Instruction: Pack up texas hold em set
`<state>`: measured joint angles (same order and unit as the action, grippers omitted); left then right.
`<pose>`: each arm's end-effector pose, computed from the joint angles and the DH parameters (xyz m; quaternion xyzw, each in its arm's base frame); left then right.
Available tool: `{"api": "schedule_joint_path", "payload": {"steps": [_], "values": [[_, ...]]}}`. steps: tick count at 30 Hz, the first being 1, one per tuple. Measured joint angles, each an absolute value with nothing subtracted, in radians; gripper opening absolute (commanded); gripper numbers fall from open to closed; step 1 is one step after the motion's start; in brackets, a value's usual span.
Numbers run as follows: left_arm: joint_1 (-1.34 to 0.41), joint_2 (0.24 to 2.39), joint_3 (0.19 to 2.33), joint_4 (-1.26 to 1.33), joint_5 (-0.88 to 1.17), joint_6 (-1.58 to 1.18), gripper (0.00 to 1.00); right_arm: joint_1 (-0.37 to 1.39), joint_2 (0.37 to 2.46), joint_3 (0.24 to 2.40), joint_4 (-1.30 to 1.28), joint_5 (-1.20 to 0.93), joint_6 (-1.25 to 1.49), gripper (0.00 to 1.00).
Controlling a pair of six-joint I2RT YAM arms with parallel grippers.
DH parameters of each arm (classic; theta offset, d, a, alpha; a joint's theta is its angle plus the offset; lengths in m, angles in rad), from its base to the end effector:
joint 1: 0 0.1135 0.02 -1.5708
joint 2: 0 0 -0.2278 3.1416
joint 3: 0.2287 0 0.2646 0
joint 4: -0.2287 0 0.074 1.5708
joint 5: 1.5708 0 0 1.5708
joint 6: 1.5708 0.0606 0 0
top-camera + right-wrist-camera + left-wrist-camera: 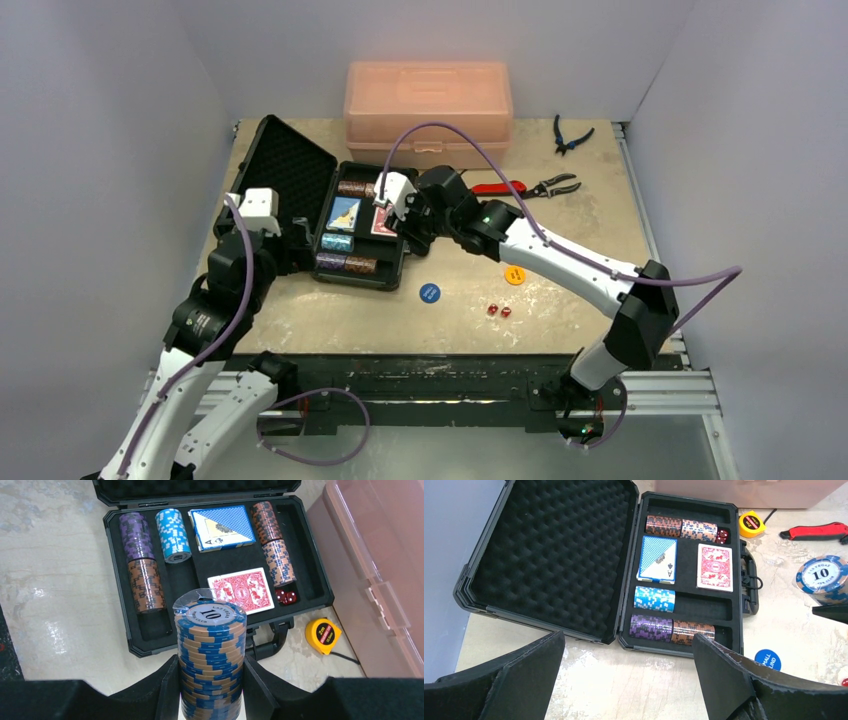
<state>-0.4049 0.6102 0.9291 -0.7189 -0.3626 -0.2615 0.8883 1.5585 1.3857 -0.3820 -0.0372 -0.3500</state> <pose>0.1735 -0.0510 0.3309 -0.0406 0.8249 -0.0357 0.5627 0.2479 0.3085 0.2852 -0.5143 0.7062 0.1450 0.4645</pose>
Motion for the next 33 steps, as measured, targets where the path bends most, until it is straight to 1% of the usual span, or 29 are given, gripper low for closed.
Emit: {"api": "schedule_joint_path", "payload": {"steps": [5,17,33], "values": [[-0.405,0.606,0.921,-0.719,-0.361,-0.251,1.00,0.870,1.624,1.455,-0.423,-0.080,-0.382,0.00],[-0.405,0.595,0.920,-0.719,-0.352,-0.245,1.00,0.831,1.794,1.695,-0.589,-0.183,-0.429,0.00],[-0.405,0.593,0.918,-0.719,-0.325,-0.243,1.00,0.830,1.953,1.880,-0.767,-0.227,-0.435,0.00]]}}
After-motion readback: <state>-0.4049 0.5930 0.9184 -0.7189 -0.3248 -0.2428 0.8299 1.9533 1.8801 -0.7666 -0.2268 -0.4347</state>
